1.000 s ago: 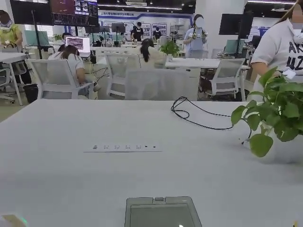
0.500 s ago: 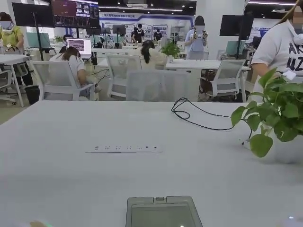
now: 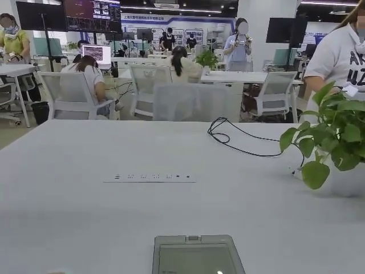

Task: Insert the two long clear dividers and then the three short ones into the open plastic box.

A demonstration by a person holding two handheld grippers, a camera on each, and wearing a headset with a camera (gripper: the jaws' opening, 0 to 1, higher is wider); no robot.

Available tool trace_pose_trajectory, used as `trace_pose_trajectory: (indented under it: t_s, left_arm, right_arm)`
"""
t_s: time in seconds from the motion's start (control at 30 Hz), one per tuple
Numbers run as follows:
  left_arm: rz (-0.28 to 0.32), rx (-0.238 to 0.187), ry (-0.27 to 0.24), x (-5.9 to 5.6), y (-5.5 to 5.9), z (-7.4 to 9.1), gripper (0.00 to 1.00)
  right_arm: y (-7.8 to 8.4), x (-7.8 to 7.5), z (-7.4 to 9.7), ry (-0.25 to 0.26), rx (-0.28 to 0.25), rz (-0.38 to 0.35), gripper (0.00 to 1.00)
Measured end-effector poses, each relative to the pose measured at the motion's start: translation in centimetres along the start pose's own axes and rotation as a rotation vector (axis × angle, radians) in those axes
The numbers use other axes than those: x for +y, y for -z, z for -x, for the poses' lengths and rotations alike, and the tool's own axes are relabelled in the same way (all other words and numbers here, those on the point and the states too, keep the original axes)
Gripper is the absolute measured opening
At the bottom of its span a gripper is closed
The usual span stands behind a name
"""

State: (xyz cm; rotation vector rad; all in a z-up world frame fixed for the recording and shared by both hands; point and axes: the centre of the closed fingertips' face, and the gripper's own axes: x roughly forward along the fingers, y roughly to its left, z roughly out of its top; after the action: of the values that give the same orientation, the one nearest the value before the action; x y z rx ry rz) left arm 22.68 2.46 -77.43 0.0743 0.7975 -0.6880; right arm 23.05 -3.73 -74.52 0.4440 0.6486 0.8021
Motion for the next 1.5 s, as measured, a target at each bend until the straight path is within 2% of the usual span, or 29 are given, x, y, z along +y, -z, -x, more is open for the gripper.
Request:
trace_pose_trajectory:
  t_s: [0.1,0.27,0.37,0.53,0.63,0.87,1.23,1.4,1.5]
  left_arm:
    - [0.040,-0.030,0.022,-0.6,-0.4,0.0,0.30]
    - [0.055,-0.044,0.031,-1.1,-0.6,-0.1,0.30]
    - [0.096,-0.068,0.050,-1.6,-0.9,-0.1,0.30]
    - [0.130,-0.074,0.079,-2.3,-0.7,-0.4,0.30]
    - [0.167,-0.093,0.098,-2.7,-0.9,-0.4,0.30]
    - [0.208,-0.121,0.125,-3.2,-1.4,-0.3,0.30]
    - [0.206,-0.124,0.141,-4.0,-1.5,-0.4,0.30]
    - [0.199,-0.116,0.132,-4.0,-1.5,-0.5,0.30]
    - [0.204,-0.112,0.129,-4.0,-1.4,-0.5,0.30]
  right_arm:
    - [-0.1,0.1,-0.4,0.008,-0.022,-0.038,0.37]
    - [-0.1,0.2,-0.8,0.015,-0.044,-0.068,0.32]
    - [0.0,0.3,-1.2,0.012,-0.047,-0.089,0.31]
    - [0.0,0.4,-1.6,0.015,-0.066,-0.126,0.26]
    - [0.2,0.3,-1.7,0.019,-0.064,-0.141,0.24]
    - [0.2,0.3,-1.9,0.024,-0.080,-0.168,0.16]
    - [0.4,0.3,-2.1,0.023,-0.081,-0.221,0.08]
    - [0.5,0.1,-2.1,0.037,-0.080,-0.227,0.07]
    - [0.7,0.0,-2.1,0.048,-0.074,-0.260,0.07]
